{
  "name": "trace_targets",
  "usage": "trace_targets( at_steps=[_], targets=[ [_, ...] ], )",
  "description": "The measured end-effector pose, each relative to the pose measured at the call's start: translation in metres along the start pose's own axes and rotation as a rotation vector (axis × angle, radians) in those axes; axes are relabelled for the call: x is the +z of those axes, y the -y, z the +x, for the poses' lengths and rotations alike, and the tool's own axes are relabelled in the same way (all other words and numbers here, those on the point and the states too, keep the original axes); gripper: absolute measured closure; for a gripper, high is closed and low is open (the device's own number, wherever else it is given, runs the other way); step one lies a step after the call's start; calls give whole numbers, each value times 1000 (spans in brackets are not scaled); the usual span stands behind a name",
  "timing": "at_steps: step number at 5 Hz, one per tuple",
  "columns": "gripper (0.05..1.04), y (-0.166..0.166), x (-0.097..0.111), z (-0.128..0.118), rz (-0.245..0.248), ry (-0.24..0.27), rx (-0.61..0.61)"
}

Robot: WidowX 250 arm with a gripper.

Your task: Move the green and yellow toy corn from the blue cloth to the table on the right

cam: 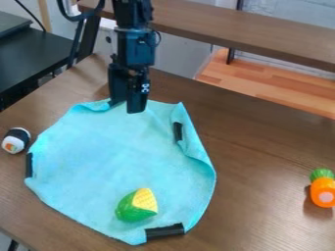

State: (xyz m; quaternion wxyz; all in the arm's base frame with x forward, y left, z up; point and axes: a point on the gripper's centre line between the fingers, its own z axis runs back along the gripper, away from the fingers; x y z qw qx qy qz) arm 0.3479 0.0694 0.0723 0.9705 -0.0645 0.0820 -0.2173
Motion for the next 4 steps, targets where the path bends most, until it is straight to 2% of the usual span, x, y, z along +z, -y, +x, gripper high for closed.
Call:
trace_targets(
  at_steps=[1,2,4],
  targets=[
    [84,1,-13,-1,-25,-25,-2],
    [84,24,-23,-15,-23,-14,-100],
    [84,61,-31,-30,65,15,-212]
  ],
)
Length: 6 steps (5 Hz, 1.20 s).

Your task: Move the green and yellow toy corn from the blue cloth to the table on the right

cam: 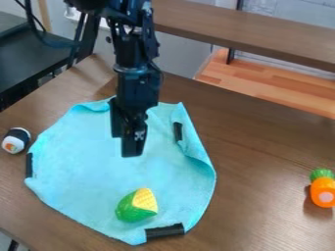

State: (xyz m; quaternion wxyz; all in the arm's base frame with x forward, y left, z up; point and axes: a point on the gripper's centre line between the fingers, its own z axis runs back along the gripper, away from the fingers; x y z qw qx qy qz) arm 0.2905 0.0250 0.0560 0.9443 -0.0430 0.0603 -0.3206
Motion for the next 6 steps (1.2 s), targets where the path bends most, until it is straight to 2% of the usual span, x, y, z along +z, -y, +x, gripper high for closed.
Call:
trace_targets(
  at_steps=[3,4,6],
  targets=[
    [84,41,-34,-8,94,-53,-119],
    [84,45,-36,0,117,-26,-118],
    [84,51,-47,7,131,-19,-117]
  ],
)
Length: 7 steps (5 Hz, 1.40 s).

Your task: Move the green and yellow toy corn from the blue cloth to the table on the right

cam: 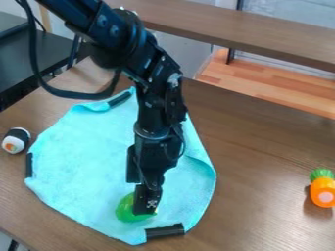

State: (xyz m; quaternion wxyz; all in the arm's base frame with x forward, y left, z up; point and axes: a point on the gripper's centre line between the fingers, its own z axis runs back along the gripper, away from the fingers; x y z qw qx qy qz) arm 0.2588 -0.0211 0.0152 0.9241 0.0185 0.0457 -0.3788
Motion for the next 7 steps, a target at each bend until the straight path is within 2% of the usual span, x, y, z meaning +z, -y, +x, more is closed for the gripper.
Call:
trace_targets(
  at_steps=[1,2,3,4,5,6,7],
  targets=[
    [84,5,-7,4,6,5,1],
    [124,7,-16,6,9,-1,23],
    [299,7,-20,8,36,-9,39],
    [300,9,-21,7,54,-17,37],
    [300,12,-20,9,30,-18,45],
    [300,18,-11,17,-24,-20,49],
    [300,20,9,42,-56,28,60]
  ],
)
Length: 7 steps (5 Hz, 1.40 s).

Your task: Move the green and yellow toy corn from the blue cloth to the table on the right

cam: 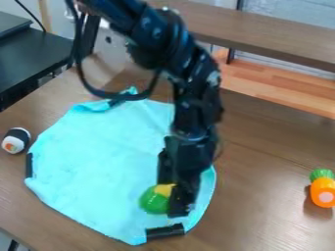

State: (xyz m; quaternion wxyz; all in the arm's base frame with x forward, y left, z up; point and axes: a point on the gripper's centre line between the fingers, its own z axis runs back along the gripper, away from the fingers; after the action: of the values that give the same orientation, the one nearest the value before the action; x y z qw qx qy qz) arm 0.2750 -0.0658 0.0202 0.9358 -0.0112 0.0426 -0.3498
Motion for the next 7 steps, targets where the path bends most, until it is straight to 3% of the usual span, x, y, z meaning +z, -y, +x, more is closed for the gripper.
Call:
trace_targets(
  at_steps=[5,7],
  targets=[
    [300,-37,9,117,-36,29,141],
    [300,-50,2,143,-25,42,183]
  ],
)
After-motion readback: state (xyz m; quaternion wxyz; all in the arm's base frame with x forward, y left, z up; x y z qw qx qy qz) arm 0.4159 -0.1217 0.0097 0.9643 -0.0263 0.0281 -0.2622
